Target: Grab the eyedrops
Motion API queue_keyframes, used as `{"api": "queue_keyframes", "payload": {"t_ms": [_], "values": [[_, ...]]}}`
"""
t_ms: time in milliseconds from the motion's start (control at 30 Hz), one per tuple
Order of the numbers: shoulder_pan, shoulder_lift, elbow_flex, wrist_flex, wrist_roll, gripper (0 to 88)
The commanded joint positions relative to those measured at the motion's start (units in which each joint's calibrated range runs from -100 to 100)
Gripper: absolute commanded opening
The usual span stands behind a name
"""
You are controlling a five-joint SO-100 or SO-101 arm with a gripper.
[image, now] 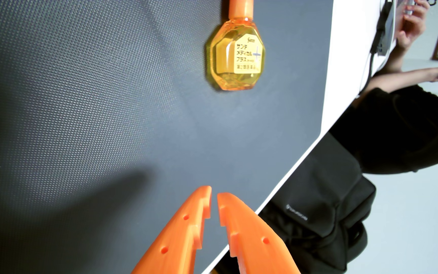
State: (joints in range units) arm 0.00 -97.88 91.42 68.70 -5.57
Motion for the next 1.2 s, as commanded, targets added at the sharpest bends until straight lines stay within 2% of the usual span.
{"api": "queue_keyframes", "payload": {"t_ms": [0,667,1000,1167], "values": [[0.25,-0.42,-0.25,-0.38,0.26,0.9],[-2.24,3.91,-7.18,-2.19,1.52,0.9],[-2.16,26.84,-22.22,-3.06,4.76,1.1],[-3.82,40.00,-31.31,-1.85,7.06,9.1]]}}
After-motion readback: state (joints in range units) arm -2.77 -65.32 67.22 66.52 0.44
